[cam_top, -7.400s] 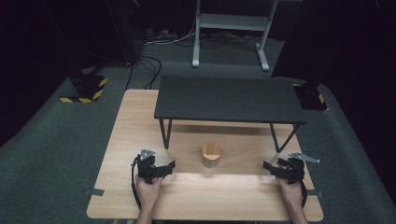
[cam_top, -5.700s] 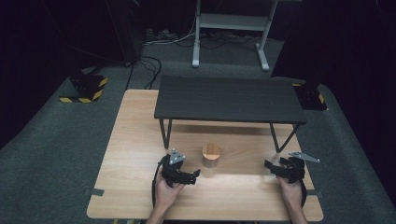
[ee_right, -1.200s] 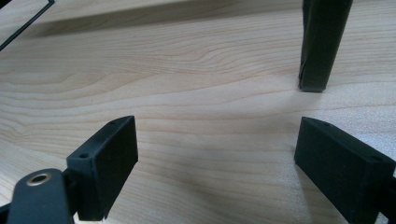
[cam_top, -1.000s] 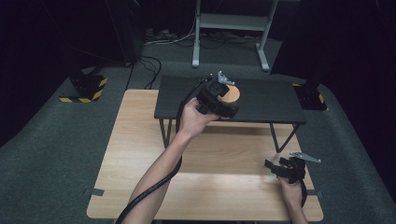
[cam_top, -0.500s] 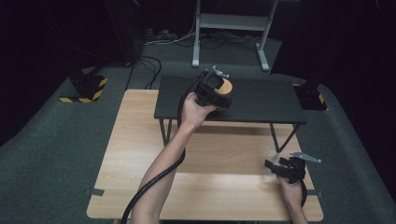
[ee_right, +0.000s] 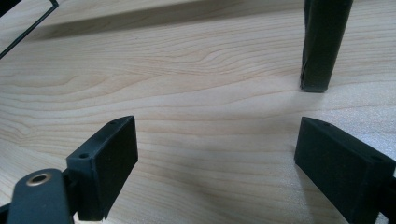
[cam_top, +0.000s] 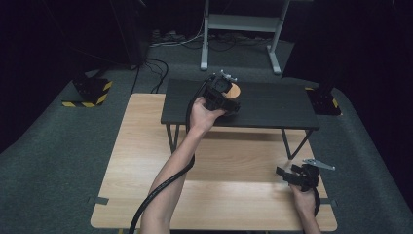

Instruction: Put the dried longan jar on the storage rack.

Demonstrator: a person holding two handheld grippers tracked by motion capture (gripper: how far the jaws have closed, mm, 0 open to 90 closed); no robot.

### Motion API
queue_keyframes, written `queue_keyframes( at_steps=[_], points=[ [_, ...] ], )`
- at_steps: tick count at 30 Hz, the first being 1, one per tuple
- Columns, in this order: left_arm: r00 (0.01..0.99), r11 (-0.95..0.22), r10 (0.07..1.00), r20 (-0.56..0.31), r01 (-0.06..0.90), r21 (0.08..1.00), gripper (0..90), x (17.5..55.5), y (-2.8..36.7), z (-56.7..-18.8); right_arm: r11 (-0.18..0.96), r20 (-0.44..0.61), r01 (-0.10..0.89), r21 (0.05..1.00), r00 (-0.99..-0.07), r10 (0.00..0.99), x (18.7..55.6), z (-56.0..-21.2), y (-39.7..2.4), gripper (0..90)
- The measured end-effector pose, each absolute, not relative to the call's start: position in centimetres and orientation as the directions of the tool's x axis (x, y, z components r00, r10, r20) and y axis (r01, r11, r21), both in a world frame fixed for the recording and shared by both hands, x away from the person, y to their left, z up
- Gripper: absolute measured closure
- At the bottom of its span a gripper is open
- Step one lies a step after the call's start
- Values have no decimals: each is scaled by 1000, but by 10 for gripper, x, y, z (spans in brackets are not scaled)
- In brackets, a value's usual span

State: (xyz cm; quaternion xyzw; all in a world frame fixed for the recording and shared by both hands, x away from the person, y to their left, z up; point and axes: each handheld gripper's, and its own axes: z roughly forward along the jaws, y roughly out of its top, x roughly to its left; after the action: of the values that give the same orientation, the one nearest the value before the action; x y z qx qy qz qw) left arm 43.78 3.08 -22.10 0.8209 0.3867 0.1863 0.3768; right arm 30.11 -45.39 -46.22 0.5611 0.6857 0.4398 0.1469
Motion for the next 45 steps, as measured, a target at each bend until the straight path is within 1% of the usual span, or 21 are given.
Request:
queue_keyframes(
  at_steps=[3, 14, 15, 18, 21, 23, 24, 25, 31, 33, 41, 43, 44, 45],
  points=[
    [629, -401, 777, -1, 496, 770, 254, 439, 34, -224, -14, 289, 640, 768, -328, 899, 301, -462, -453, 127],
    [620, -376, 785, -6, 483, 791, 251, 433, 36, -231, -14, 290, 640, 768, -328, 899, 301, -462, -453, 126],
    [624, -369, 781, -14, 479, 797, 240, 433, 38, -232, -15, 290, 640, 768, -328, 899, 301, -462, -453, 126],
    [629, -346, 776, -38, 476, 808, 160, 431, 44, -234, -13, 289, 640, 768, -329, 899, 301, -462, -453, 126],
    [627, -340, 778, -38, 472, 813, 91, 427, 48, -234, -12, 290, 642, 767, -329, 899, 301, -462, -453, 125],
    [629, -337, 776, -39, 467, 818, 85, 425, 52, -233, -10, 288, 641, 768, -331, 899, 301, -462, -453, 126],
    [645, -342, 764, -36, 450, 825, 58, 422, 60, -233, -10, 288, 641, 768, -331, 899, 301, -462, -453, 125],
    [645, -342, 764, -36, 450, 825, 52, 422, 60, -233, -10, 288, 641, 768, -331, 899, 301, -462, -453, 125],
    [643, -331, 766, -22, 423, 844, 39, 403, 77, -232, -8, 287, 641, 768, -333, 898, 302, -462, -453, 126],
    [634, -344, 773, 15, 399, 850, 28, 389, 83, -231, -7, 286, 640, 768, -333, 899, 301, -462, -453, 126],
    [630, -343, 776, 31, 379, 860, 11, 360, 107, -240, -2, 281, 640, 768, -333, 900, 302, -461, -452, 126],
    [616, -344, 786, 54, 363, 866, 11, 344, 113, -248, -2, 280, 640, 768, -333, 900, 302, -461, -452, 126],
    [616, -344, 786, 54, 363, 866, 11, 344, 113, -248, -2, 280, 640, 768, -334, 900, 302, -461, -452, 126],
    [607, -357, 790, 85, 343, 869, 11, 330, 116, -254, -2, 281, 641, 768, -333, 900, 302, -461, -452, 126]
  ],
)
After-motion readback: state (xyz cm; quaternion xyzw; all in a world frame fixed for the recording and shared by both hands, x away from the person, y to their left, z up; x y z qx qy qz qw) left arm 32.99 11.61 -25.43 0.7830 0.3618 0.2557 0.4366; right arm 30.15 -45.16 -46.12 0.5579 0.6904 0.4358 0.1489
